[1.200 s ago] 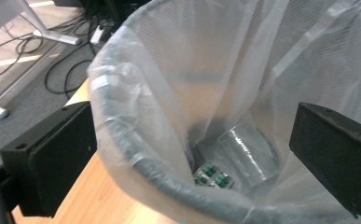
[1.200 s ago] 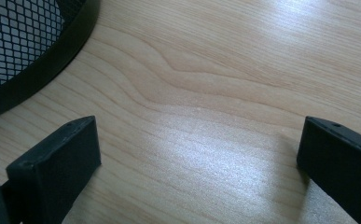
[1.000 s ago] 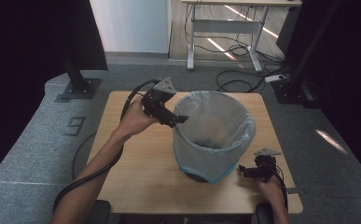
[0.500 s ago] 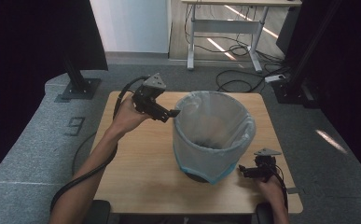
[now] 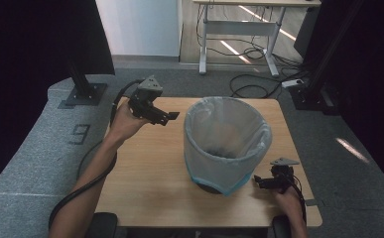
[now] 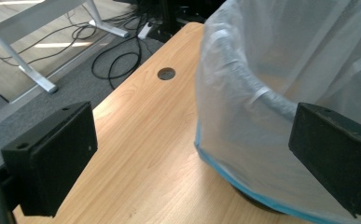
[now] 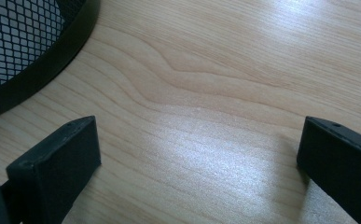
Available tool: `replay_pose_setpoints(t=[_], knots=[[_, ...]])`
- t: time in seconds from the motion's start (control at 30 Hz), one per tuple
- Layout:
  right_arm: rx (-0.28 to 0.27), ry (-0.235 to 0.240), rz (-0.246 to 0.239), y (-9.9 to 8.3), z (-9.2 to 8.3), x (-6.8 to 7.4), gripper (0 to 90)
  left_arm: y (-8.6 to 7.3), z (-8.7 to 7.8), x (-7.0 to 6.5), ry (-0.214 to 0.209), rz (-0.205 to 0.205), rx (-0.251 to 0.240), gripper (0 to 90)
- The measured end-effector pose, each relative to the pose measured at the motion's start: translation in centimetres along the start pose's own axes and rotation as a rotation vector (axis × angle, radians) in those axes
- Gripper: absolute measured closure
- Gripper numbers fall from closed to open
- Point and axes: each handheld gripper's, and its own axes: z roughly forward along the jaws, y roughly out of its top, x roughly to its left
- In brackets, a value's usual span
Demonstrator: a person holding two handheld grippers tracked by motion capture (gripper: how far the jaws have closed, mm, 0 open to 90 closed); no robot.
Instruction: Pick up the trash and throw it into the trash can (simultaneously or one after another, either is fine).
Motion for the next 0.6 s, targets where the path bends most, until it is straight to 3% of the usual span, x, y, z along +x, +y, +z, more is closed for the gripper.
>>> replay_pose_setpoints(t=[0.6], knots=[[0.000,0.000,0.000,0.0,0.0,0.0,0.0,-3.2,-2.5,2.9,0.102,-0.074,-0.012,1.2]])
